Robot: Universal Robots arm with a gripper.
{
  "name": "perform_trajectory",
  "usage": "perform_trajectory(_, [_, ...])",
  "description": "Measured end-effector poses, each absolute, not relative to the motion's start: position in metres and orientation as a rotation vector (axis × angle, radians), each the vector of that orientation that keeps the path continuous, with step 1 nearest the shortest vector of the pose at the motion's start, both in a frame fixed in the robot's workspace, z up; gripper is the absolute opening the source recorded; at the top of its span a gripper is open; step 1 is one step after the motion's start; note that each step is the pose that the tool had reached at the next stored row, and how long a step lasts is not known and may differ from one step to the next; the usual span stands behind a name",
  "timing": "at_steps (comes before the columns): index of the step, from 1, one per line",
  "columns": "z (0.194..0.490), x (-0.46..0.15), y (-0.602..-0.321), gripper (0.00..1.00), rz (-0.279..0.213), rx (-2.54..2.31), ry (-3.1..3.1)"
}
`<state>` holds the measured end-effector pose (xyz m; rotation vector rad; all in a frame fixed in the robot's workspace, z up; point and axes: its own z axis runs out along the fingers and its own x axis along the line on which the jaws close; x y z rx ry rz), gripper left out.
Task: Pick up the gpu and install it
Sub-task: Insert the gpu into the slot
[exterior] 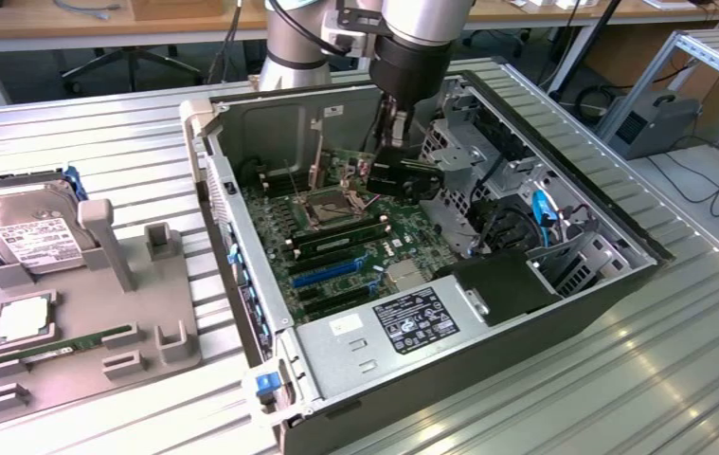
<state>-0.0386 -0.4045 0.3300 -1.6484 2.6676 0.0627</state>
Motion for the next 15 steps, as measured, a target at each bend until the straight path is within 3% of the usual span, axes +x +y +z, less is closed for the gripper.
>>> perform_trajectory(15, [0.33, -0.0385, -0.4045, 0.27, 0.063, -1.726, 2.619])
